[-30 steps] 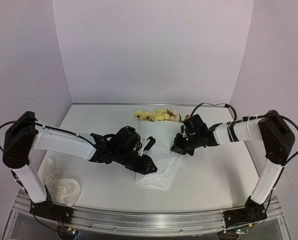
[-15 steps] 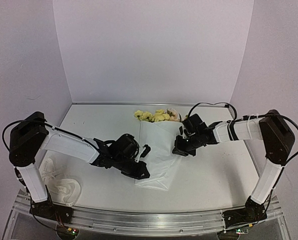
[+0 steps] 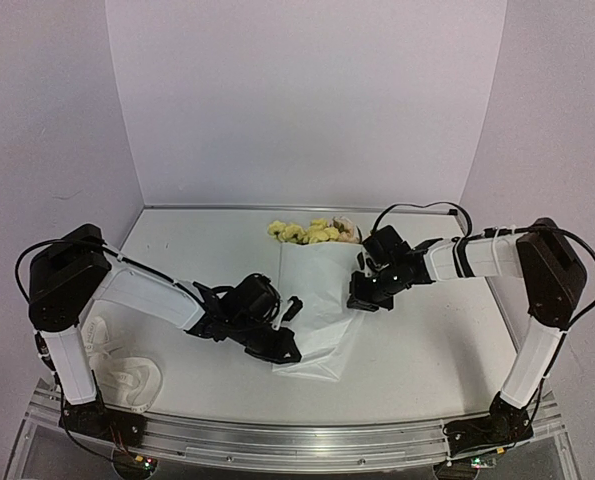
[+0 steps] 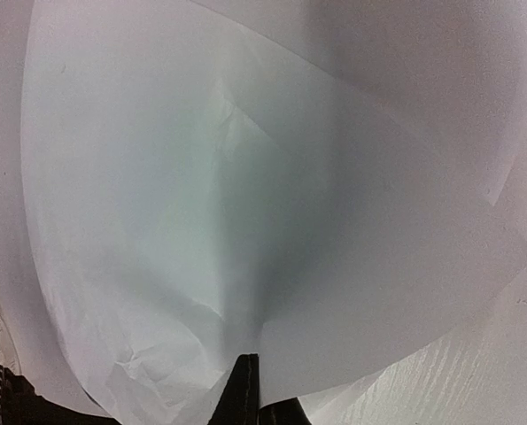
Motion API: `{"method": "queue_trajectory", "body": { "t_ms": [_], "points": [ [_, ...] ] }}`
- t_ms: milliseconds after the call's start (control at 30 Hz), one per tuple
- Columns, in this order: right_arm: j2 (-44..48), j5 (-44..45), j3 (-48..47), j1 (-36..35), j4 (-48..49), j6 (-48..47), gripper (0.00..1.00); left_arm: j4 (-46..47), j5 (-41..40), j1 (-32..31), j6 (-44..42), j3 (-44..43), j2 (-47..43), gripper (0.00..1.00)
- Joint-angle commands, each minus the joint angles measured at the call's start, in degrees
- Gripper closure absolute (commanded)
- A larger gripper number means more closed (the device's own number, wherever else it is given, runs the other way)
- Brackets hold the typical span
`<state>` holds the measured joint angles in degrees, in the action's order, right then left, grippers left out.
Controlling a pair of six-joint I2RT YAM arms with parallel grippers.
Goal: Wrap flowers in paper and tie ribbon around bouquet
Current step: Adjust the folded bouquet at the center of the board.
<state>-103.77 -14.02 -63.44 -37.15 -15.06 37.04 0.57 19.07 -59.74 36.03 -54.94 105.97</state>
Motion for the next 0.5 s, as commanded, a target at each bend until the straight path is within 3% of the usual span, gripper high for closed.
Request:
{"method": "queue_trajectory", "body": {
  "t_ms": [0, 467],
  "points": [
    [0.7, 2.94, -0.49, 0.41, -2.23, -1.87, 1.0, 2.14, 0.91, -0.38, 0.52, -0.47, 0.07, 0.92],
    [-2.77, 0.07, -2.03, 2.94, -3.02, -2.13, 1.0, 0.2, 1.51, -0.38, -0.42, -2.48, 1.18, 0.89]
  ]
}}
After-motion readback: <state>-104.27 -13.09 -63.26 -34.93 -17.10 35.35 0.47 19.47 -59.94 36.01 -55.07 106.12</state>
